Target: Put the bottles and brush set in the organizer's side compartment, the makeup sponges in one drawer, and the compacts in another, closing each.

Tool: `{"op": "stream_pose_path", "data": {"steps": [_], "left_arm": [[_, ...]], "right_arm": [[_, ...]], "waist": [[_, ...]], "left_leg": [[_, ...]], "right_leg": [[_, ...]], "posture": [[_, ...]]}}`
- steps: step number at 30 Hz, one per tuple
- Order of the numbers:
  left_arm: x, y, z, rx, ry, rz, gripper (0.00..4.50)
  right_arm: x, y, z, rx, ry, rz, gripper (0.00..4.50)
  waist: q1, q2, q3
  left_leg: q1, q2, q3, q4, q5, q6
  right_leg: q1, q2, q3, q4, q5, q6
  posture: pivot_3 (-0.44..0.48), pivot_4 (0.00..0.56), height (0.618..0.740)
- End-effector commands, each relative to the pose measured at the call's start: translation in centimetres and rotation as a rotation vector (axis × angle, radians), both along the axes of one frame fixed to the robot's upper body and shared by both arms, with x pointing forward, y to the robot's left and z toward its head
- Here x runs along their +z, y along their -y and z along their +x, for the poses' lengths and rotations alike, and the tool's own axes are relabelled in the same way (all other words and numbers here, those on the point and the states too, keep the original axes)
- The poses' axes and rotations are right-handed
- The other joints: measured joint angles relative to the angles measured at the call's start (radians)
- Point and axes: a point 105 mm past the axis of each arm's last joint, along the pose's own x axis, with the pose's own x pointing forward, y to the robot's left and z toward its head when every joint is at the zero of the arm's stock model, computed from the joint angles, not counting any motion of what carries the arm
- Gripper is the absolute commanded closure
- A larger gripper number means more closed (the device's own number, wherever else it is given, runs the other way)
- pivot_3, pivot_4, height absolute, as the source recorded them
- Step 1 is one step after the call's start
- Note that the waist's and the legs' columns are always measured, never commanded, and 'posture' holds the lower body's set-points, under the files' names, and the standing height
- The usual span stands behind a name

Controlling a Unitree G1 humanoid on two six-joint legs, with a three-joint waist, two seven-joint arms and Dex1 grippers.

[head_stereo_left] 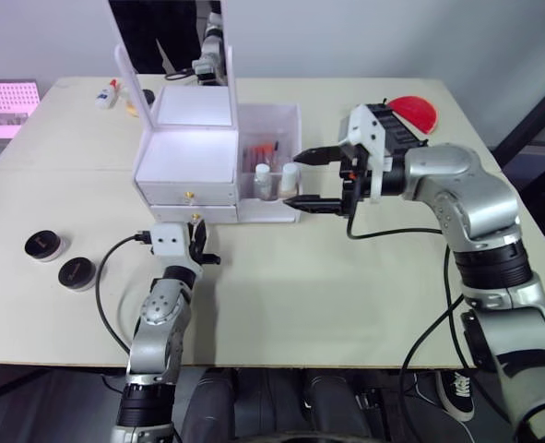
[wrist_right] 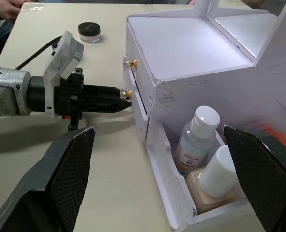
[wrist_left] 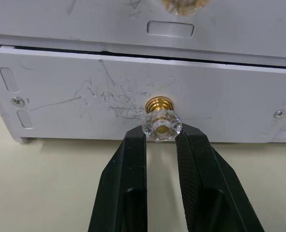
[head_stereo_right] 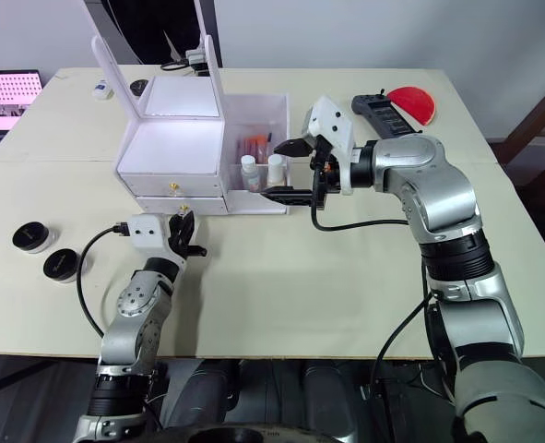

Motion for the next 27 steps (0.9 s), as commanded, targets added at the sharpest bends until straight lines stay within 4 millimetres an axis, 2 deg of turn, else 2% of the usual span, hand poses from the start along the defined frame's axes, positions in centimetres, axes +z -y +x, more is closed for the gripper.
{"op": "stream_pose_path", "data": {"steps": [1,7,13,19,23,27], "left_arm": [[1.7,0.3,-0.9,-0.016,0.075,0.004,4.19],[1.1,0.5,-3.0,-0.043,0.048,0.047,4.19],[1.4,0.2,-7.2,-0.062,0.026,0.048,4.19],[0.2,-0.7,-11.1,-0.045,-0.062,0.037,4.19],[-0.4,0.1,-12.6,-0.051,-0.098,0.024,4.19],[-0.6,0.2,-13.0,-0.012,-0.111,0.009,4.19]], "right_arm": [[1.3,-0.6,-0.5,0.032,0.062,0.0,0.0],[1.1,-0.5,-0.6,0.04,0.05,-0.003,0.0],[0.5,-1.3,-0.8,0.075,0.022,0.003,0.0],[0.3,-1.9,-0.9,0.112,-0.003,-0.001,0.0],[0.4,-2.4,-0.8,0.139,-0.011,-0.003,0.0],[0.6,-3.0,-0.9,0.173,-0.026,0.0,0.0]], "waist": [[0.0,0.0,0.0],[0.0,0.0,0.0],[-0.004,0.0,0.0],[-0.017,0.0,0.0],[-0.032,0.0,0.0],[-0.029,0.0,0.0]], "left_leg": [[0.0,0.0,0.0,0.0,0.0,0.0],[0.0,0.0,0.0,0.0,0.0,0.0],[-0.001,0.0,0.0,-0.001,0.0,0.0],[-0.003,0.0,0.001,-0.001,-0.001,0.0],[-0.005,0.0,0.004,-0.002,-0.005,0.0],[-0.005,0.0,0.004,-0.002,-0.008,0.005]], "right_leg": [[0.0,0.0,0.0,0.0,0.0,0.0],[0.0,0.0,0.0,0.0,0.0,0.0],[-0.001,0.0,0.0,-0.001,0.0,0.0],[-0.002,-0.001,0.0,-0.005,0.0,-0.001],[-0.002,-0.002,0.001,-0.012,-0.001,0.0],[-0.002,-0.002,0.001,-0.012,-0.003,0.003]], "posture": [[0.0,0.15,0.74],[0.0,0.15,0.74],[0.0,0.15,0.74],[0.0,0.15,0.74],[0.0,0.15,0.74],[0.0,0.15,0.74]]}}
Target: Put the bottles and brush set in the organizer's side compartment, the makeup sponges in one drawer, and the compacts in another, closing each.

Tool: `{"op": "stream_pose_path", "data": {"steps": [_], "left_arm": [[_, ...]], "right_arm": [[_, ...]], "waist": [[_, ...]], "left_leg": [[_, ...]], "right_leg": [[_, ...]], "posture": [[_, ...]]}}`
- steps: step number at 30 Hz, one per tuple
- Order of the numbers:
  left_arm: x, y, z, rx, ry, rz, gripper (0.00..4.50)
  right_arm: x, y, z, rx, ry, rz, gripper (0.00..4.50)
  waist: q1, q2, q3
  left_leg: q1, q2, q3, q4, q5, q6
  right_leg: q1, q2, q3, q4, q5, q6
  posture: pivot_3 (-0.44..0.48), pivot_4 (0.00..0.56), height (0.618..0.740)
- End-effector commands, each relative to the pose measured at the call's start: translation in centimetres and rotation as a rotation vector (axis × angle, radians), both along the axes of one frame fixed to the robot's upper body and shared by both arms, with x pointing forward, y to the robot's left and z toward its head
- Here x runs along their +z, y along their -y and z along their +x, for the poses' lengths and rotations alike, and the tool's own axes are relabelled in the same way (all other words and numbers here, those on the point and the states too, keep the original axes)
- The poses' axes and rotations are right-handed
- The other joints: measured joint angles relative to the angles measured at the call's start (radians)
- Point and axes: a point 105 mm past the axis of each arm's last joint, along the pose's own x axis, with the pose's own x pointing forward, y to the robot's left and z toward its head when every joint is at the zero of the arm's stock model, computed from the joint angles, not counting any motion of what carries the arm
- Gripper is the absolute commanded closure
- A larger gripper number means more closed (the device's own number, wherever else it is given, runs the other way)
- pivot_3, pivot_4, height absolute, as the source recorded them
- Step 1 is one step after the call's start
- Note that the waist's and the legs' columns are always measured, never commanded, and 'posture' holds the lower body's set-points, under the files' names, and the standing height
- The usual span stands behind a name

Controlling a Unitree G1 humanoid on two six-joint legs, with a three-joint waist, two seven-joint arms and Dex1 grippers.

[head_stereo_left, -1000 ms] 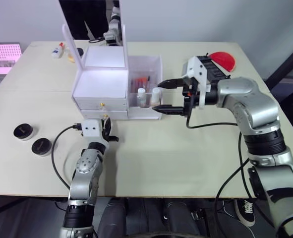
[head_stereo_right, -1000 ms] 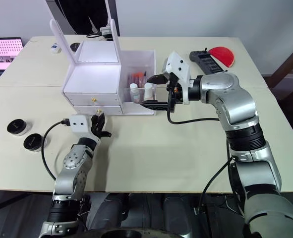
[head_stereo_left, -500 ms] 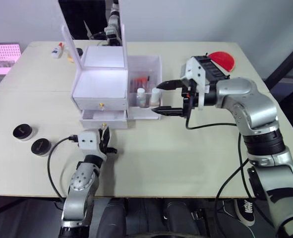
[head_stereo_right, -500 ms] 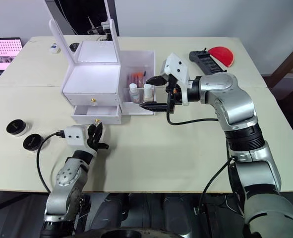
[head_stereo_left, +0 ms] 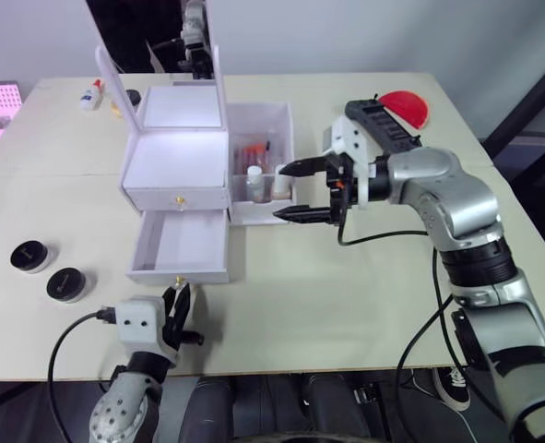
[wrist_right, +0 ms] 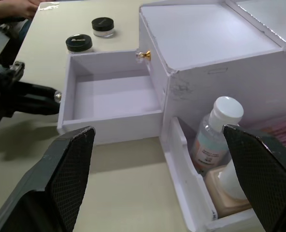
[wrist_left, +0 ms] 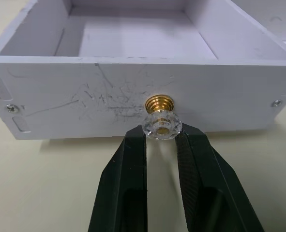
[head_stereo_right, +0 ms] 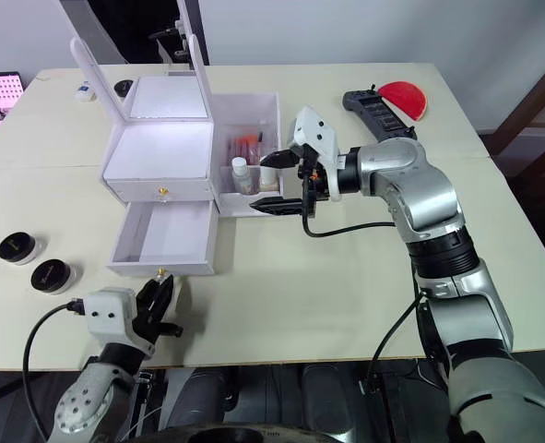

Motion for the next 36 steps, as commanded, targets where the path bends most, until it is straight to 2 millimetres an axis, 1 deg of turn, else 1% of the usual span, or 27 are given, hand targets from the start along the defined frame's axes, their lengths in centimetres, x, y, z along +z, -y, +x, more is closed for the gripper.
{"op": "stream_pose_path", "data": {"steps": [1,2,3,4,8,11,13,15,17,19,21,22,24,26,28,29,30,31,33,35,36], "left_arm": [[1.2,0.4,-0.3,0.018,0.049,-0.015,3.69],[1.3,0.4,-0.3,0.02,0.053,-0.02,3.12],[1.3,0.4,-0.3,0.02,0.055,-0.022,2.73],[1.4,0.4,-0.4,0.02,0.057,-0.025,2.19],[2.2,-1.1,-1.8,0.02,0.072,-0.016,0.09],[3.0,-2.3,-3.5,-0.034,0.068,-0.024,0.03],[4.2,-3.4,-4.7,-0.076,0.082,-0.037,0.03],[5.6,-5.6,-5.6,-0.065,0.1,-0.012,0.03],[6.5,-7.5,-6.1,-0.044,0.107,-0.017,0.03],[6.7,-9.8,-6.5,-0.044,0.068,0.035,0.03],[6.6,-12.8,-7.1,-0.013,0.017,0.104,0.03],[6.5,-14.9,-7.8,0.018,-0.023,0.152,0.03],[6.7,-18.3,-8.7,0.069,-0.079,0.209,0.03],[7.0,-20.4,-9.0,0.096,-0.12,0.26,0.03],[7.9,-22.8,-9.0,0.13,-0.111,0.278,0.03],[8.2,-23.7,-9.0,0.147,-0.106,0.277,0.03],[8.8,-24.5,-8.8,0.157,-0.093,0.284,0.03],[9.1,-25.0,-8.6,0.16,-0.086,0.289,0.03],[9.5,-26.0,-8.2,0.166,-0.081,0.294,0.03],[9.6,-26.1,-7.7,0.147,-0.079,0.305,0.03],[9.6,-26.0,-7.5,0.139,-0.078,0.309,0.03]], "right_arm": [[1.3,-0.6,-0.3,0.047,0.035,0.017,0.0],[1.3,-0.7,-0.3,0.051,0.033,0.018,0.0],[1.4,-0.7,-0.3,0.052,0.033,0.019,0.0],[1.4,-0.7,-0.2,0.055,0.033,0.02,0.0],[1.9,-0.8,-0.3,0.077,0.034,0.037,0.0],[2.2,-0.1,-0.4,0.08,0.026,0.045,0.0],[2.8,1.1,-0.8,0.097,0.007,0.061,0.0],[3.7,2.5,-0.5,0.077,-0.002,0.086,0.0],[3.9,3.6,-0.2,0.051,0.004,0.082,0.0],[3.5,5.5,0.9,-0.023,0.062,0.054,0.0],[3.4,7.0,1.6,-0.107,0.048,0.08,0.0],[3.0,7.8,1.5,-0.127,0.008,0.061,0.0],[2.1,9.7,1.5,-0.179,-0.014,0.034,0.0],[1.3,11.4,1.8,-0.233,-0.012,0.025,0.0],[0.1,13.4,2.0,-0.289,-0.08,0.077,0.0],[-0.4,14.1,2.0,-0.3,-0.093,0.092,0.0],[-0.8,15.1,2.2,-0.344,-0.125,0.131,0.0],[-0.9,15.7,2.4,-0.372,-0.142,0.156,0.0],[-2.1,17.5,2.5,-0.434,-0.148,0.153,0.0],[-3.2,18.5,2.4,-0.472,-0.152,0.141,0.0],[-3.3,18.7,2.4,-0.478,-0.154,0.142,0.0]], "waist": [[0.002,0.0,0.0],[0.002,0.0,0.0],[0.001,0.0,0.0],[0.0,0.0,0.0],[-0.005,0.0,0.0],[0.0,0.0,0.0],[0.0,0.0,0.0],[0.004,0.0,0.001],[0.003,0.0,0.001],[-0.002,0.0,0.001],[-0.006,0.0,0.001],[-0.009,0.0,0.001],[-0.013,0.0,0.001],[-0.015,0.0,0.001],[-0.019,0.0,0.001],[-0.017,0.0,0.0],[-0.017,-0.001,0.0],[-0.02,0.0,0.0],[-0.024,0.001,0.001],[-0.025,0.001,0.0],[-0.028,0.001,0.0]], "left_leg": [[0.0,0.0,0.0,0.0,0.0,0.0],[0.0,0.0,0.0,0.0,0.0,0.0],[0.0,0.0,0.0,0.0,0.0,0.0],[0.0,0.0,0.001,0.001,0.0,0.0],[0.0,0.0,0.001,0.001,0.0,0.0],[0.0,0.0,0.001,0.0,0.0,0.0],[0.0,0.0,0.001,0.001,-0.001,0.0],[0.0,0.0,0.001,0.002,-0.001,0.0],[0.0,0.0,0.001,0.004,-0.001,0.0],[0.0,0.0,0.001,0.006,-0.003,-0.003],[0.0,0.0,0.002,0.008,-0.003,-0.004],[0.0,0.0,0.003,0.008,-0.003,-0.004],[0.0,0.0,0.004,0.008,-0.003,-0.004],[0.0,0.0,0.004,0.008,-0.004,-0.004],[0.0,0.0,0.005,0.008,-0.004,-0.004],[0.0,0.0,0.006,0.008,-0.004,-0.004],[0.0,0.0,0.006,0.008,-0.004,-0.004],[0.0,0.001,0.005,0.008,-0.004,-0.004],[0.0,0.001,0.006,0.008,-0.004,-0.004],[0.001,0.001,0.006,0.008,-0.004,-0.004],[0.001,0.002,0.006,0.007,-0.004,-0.004]], "right_leg": [[0.0,0.0,0.0,0.0,0.0,0.0],[0.0,0.0,0.0,0.0,0.0,0.0],[0.0,0.0,0.0,0.0,0.0,0.0],[0.0,0.0,0.0,-0.001,0.0,0.0],[0.0,0.0,0.0,-0.001,0.0,0.0],[-0.001,0.0,0.0,0.0,0.0,0.0],[-0.001,0.0,0.0,0.0,0.0,0.0],[0.0,-0.001,0.0,-0.001,0.0,-0.001],[-0.001,-0.001,0.0,-0.003,0.0,-0.001],[-0.002,-0.002,0.0,-0.005,0.0,0.0],[-0.001,-0.002,0.0,-0.006,-0.001,0.0],[-0.001,-0.003,0.0,-0.006,-0.001,0.0],[-0.001,-0.003,0.0,-0.006,0.001,-0.003],[-0.002,-0.003,0.0,-0.006,0.002,-0.003],[-0.001,-0.004,0.0,-0.006,0.001,-0.003],[0.001,-0.004,0.0,-0.005,0.002,-0.003],[0.001,-0.004,0.0,-0.004,0.001,-0.003],[0.0,-0.003,0.0,-0.003,0.002,-0.003],[0.001,-0.003,0.0,-0.002,0.002,-0.003],[0.001,-0.003,0.0,-0.002,0.002,-0.003],[0.001,-0.003,0.0,-0.002,0.002,-0.003]], "posture": [[0.0,0.15,0.74],[0.0,0.15,0.74],[0.0,0.15,0.74],[0.0,0.15,0.74],[0.0,0.15,0.74],[0.0,0.15,0.74],[0.0,0.15,0.74],[0.0,0.15,0.74],[0.0,0.15,0.74],[0.0,0.15,0.74],[0.0,0.15,0.74],[0.0,0.15,0.74],[0.0,0.15,0.74],[0.0,0.15,0.74],[0.0,0.15,0.74],[0.0,0.15,0.74],[0.0,0.15,0.74],[0.0,0.15,0.74],[0.0,0.15,0.74],[0.0,0.15,0.74],[0.0,0.15,0.74]]}}
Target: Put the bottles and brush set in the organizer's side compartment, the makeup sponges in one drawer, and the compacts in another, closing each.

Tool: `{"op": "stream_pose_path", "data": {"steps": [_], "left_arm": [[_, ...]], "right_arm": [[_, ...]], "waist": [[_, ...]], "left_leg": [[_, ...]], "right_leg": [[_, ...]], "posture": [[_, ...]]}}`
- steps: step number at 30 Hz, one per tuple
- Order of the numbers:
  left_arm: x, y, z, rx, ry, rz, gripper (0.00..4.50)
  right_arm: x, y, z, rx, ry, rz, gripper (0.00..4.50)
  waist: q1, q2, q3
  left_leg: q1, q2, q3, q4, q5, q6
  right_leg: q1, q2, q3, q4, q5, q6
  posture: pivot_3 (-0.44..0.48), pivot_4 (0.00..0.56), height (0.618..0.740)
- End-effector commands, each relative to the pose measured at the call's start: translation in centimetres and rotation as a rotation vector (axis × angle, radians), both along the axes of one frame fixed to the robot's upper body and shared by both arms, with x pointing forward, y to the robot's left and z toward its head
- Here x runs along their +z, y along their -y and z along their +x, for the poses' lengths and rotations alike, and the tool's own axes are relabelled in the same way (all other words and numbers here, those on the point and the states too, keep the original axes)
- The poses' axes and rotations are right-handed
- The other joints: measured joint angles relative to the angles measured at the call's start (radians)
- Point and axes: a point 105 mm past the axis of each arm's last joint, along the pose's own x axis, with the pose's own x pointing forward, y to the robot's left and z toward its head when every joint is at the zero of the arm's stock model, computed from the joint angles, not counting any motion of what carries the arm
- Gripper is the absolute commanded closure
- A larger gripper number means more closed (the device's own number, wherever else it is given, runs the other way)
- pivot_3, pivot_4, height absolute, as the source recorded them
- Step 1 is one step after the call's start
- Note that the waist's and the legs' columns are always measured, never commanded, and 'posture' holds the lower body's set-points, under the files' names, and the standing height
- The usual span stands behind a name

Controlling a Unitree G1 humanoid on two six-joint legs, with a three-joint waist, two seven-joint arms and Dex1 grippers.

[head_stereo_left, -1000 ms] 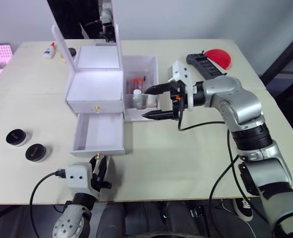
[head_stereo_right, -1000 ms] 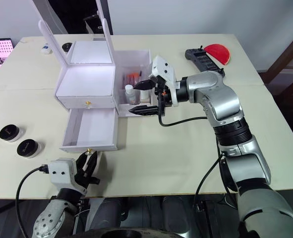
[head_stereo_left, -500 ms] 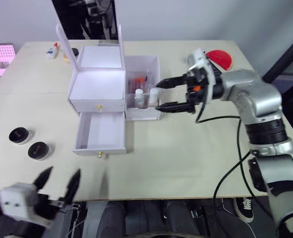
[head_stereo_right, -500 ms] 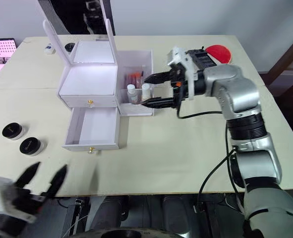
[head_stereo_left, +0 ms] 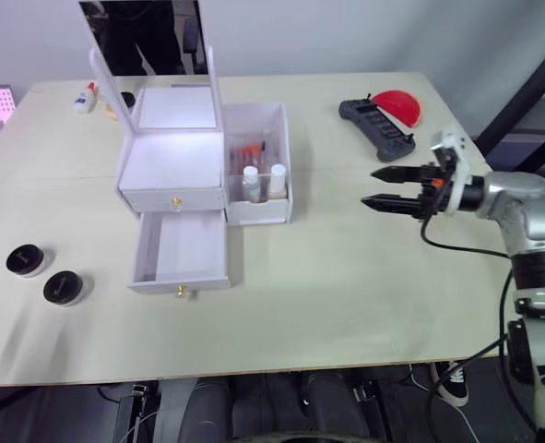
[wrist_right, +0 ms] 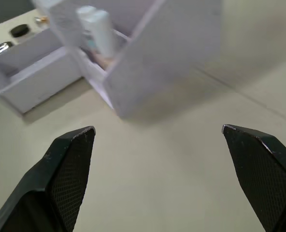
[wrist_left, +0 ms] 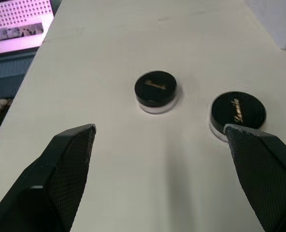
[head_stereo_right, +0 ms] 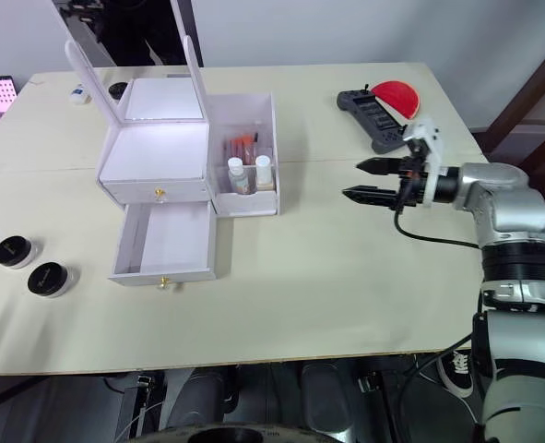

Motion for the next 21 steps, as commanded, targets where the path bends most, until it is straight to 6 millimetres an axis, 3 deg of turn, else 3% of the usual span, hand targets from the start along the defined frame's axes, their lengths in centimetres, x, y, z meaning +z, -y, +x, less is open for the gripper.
{"op": "stream_pose_path", "data": {"steps": [1,5,10,14,21], "left_arm": [[0.9,-0.2,0.3,-0.007,0.007,0.035,0.03],[0.6,0.9,1.8,-0.036,-0.053,0.106,0.03],[1.9,4.4,4.5,-0.085,-0.033,0.069,0.03],[1.2,7.4,5.6,-0.127,-0.158,-0.023,0.03],[-0.4,7.0,6.6,0.074,-0.321,-0.142,0.03]], "right_arm": [[0.9,0.9,0.1,-0.031,0.069,-0.013,0.0],[3.5,-1.9,0.9,-0.021,0.167,0.045,0.0],[7.2,-8.3,0.1,0.144,0.236,0.016,0.0],[10.1,-12.5,-2.1,0.336,0.293,-0.048,0.0],[11.4,-16.5,-5.7,0.725,0.274,-0.167,0.0]], "waist": [[-0.004,0.0,0.0],[-0.004,0.0,0.0],[0.001,0.001,0.0],[0.002,0.0,0.0],[0.001,0.0,0.0]], "left_leg": [[0.0,0.0,0.001,0.0,0.0,0.0],[0.002,0.003,0.003,-0.001,0.0,0.0],[0.002,0.005,0.004,0.0,0.0,0.0],[0.002,0.005,0.004,0.001,0.0,0.0],[0.002,0.006,0.005,0.001,0.0,0.0]], "right_leg": [[0.0,0.0,0.0,0.0,0.0,0.0],[-0.002,0.002,0.002,0.004,0.0,0.0],[-0.006,0.004,0.002,0.012,0.0,0.0],[-0.007,0.003,0.002,0.014,0.0,0.0],[-0.007,0.004,0.002,0.014,0.0,0.001]], "posture": [[0.0,0.15,0.74],[0.0,0.15,0.74],[0.0,0.15,0.74],[0.0,0.15,0.74],[0.0,0.15,0.74]]}}
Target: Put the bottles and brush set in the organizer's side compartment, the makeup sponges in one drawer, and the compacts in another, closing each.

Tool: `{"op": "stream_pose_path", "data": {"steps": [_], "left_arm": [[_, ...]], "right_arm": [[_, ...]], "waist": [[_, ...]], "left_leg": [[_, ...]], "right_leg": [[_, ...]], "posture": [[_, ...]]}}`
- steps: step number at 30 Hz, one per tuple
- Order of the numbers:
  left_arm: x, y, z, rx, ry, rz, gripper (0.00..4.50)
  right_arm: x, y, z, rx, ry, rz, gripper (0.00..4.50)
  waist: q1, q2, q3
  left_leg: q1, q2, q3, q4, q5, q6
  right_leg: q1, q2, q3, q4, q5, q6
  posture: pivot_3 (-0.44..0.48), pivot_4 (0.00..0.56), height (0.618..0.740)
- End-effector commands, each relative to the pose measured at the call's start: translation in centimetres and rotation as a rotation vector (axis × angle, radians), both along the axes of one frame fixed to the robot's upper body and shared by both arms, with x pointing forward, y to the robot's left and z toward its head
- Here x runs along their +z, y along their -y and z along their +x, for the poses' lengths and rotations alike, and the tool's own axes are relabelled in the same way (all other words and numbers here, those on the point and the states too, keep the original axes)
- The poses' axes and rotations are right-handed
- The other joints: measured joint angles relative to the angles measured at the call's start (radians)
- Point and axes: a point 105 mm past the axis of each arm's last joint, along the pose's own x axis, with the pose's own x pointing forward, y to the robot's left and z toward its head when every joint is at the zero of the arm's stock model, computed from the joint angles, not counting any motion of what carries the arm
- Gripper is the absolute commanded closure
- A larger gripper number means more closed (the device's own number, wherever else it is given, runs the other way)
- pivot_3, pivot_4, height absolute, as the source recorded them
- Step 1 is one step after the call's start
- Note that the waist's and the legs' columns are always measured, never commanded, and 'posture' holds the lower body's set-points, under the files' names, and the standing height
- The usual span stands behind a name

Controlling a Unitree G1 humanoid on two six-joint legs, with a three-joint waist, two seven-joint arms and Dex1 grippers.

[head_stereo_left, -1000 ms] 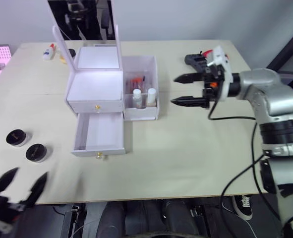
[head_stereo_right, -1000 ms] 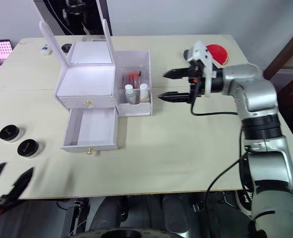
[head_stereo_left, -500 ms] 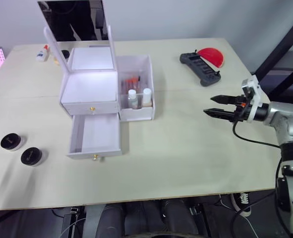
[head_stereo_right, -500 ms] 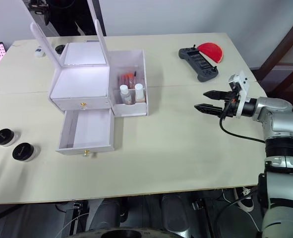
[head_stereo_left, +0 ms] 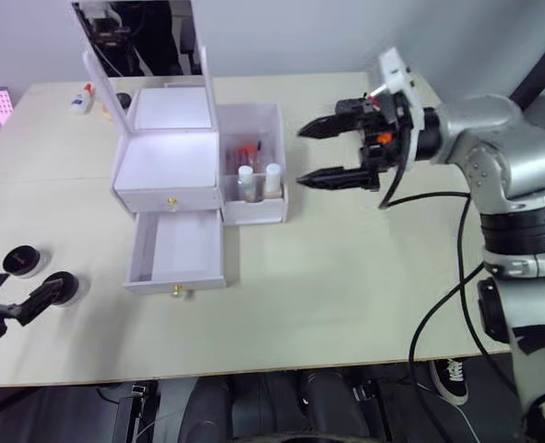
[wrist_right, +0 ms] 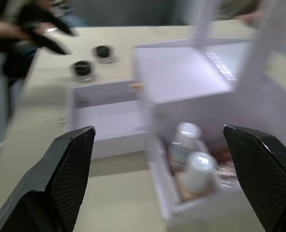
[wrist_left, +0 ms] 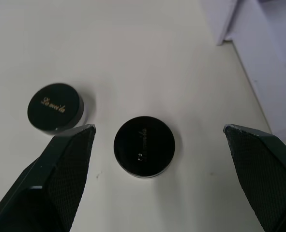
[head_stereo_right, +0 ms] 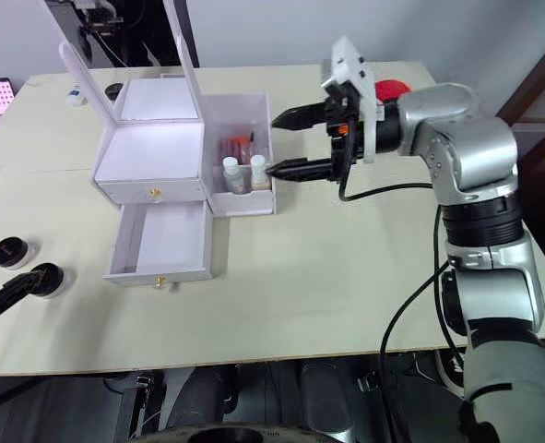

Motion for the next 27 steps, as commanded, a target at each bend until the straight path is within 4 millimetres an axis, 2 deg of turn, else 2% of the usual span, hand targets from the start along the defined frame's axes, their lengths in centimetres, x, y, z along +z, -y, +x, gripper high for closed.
{"op": "stream_pose_path", "data": {"steps": [1,11,15,21,24,26,27], "left_arm": [[-0.8,-0.5,0.1,0.118,-0.078,-0.055,0.03],[-3.8,-0.1,2.7,0.289,-0.102,-0.228,0.03],[-4.8,0.2,3.9,0.322,-0.107,-0.248,0.03],[-5.3,-0.3,4.4,0.362,-0.13,-0.227,0.03],[-5.3,-0.3,4.9,0.36,-0.123,-0.225,0.82],[-5.3,-0.1,5.2,0.354,-0.12,-0.227,1.8],[-5.1,-0.1,5.3,0.353,-0.117,-0.226,1.83]], "right_arm": [[1.5,-1.4,-1.9,0.178,0.015,-0.06,0.0],[0.9,-2.3,-0.4,0.176,0.097,-0.111,0.0],[1.0,-2.0,-0.4,0.161,0.1,-0.106,0.0],[1.0,-1.9,-0.3,0.139,0.11,-0.106,0.0],[1.0,-1.8,-0.3,0.129,0.114,-0.105,0.0],[1.0,-1.8,-0.1,0.117,0.125,-0.11,0.0],[1.0,-1.8,-0.1,0.113,0.127,-0.111,0.0]], "waist": [[-0.001,0.001,0.0],[0.006,-0.002,0.0],[0.011,-0.002,-0.001],[0.015,-0.002,-0.001],[0.019,-0.002,-0.001],[0.023,-0.002,-0.001],[0.024,-0.002,-0.001]], "left_leg": [[0.0,0.0,0.0,0.0,0.0,0.0],[0.003,0.001,0.0,0.003,0.0,0.0],[0.003,0.001,-0.001,0.003,0.0,0.0],[0.003,0.001,0.0,0.004,0.0,0.0],[0.003,0.001,0.0,0.004,0.0,0.0],[0.003,0.001,0.0,0.004,0.0,0.0],[0.003,0.001,0.0,0.004,0.0,0.0]], "right_leg": [[0.0,0.0,0.0,0.0,0.0,0.0],[0.003,0.002,0.0,0.002,0.001,0.0],[0.004,0.002,0.0,0.002,0.001,0.001],[0.004,0.002,0.0,0.002,0.001,0.0],[0.004,0.002,0.0,0.002,0.001,0.0],[0.004,0.002,0.0,0.002,0.001,0.0],[0.004,0.002,0.0,0.002,0.001,0.0]], "posture": [[0.0,0.15,0.74],[0.0,0.15,0.74],[0.0,0.15,0.74],[0.0,0.15,0.74],[0.0,0.15,0.74],[0.0,0.15,0.74],[0.0,0.15,0.74]]}}
